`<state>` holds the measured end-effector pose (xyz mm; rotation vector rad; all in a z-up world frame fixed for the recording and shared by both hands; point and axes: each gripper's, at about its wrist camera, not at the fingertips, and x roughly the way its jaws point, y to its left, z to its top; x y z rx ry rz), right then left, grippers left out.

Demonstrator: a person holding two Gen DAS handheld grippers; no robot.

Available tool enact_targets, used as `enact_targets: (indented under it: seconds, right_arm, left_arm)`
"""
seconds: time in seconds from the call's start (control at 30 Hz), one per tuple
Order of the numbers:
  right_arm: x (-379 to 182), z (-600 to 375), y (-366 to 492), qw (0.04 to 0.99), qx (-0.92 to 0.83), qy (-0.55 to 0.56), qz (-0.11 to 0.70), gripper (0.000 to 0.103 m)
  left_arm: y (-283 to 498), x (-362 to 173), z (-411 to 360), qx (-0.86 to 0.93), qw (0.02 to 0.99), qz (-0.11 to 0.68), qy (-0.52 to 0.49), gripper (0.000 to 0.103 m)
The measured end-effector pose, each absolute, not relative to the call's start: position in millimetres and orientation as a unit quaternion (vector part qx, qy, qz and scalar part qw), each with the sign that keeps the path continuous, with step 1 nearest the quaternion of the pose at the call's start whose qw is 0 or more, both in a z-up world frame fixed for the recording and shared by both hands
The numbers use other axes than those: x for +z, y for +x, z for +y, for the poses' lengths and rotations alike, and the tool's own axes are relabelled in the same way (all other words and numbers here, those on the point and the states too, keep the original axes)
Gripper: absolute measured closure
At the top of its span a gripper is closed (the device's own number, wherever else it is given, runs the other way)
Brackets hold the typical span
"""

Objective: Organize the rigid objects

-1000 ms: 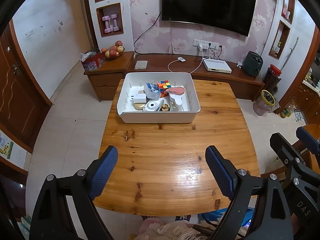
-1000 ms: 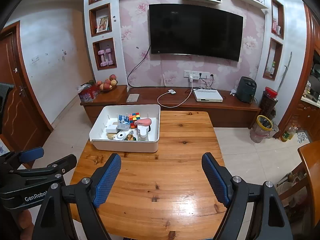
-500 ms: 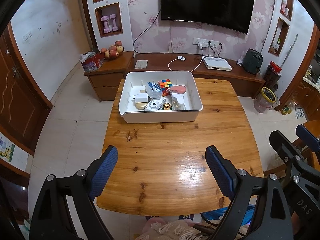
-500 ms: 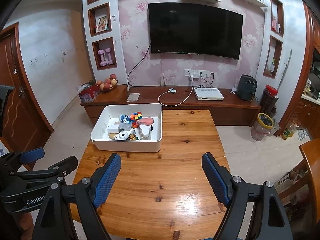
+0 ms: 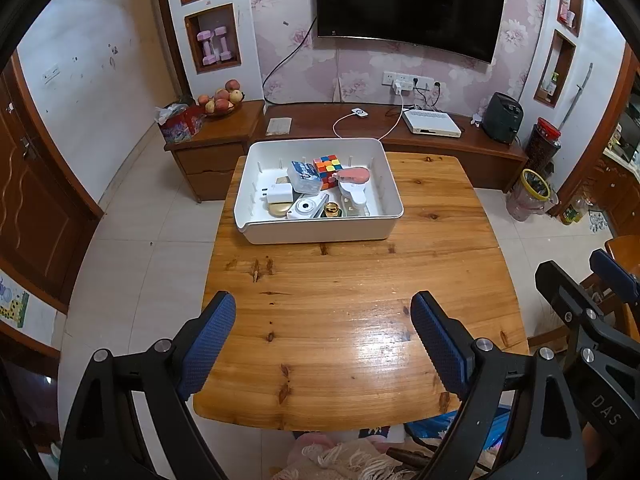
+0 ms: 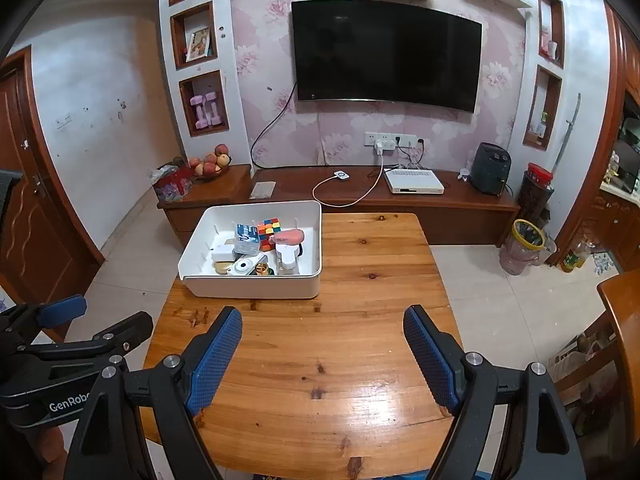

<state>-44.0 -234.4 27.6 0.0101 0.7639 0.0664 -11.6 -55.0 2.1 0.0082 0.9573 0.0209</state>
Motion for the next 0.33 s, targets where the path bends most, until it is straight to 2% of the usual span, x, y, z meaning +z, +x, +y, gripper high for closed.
enact_targets:
  seconds: [0.33]
  right_arm:
    - [24.4, -234.1, -43.5, 0.926, 0.029, 0.008, 0.377, 0.02]
  left_arm:
    - [-8.8, 0.8, -56.4, 0.01, 0.883, 0.469, 0.003, 0.012]
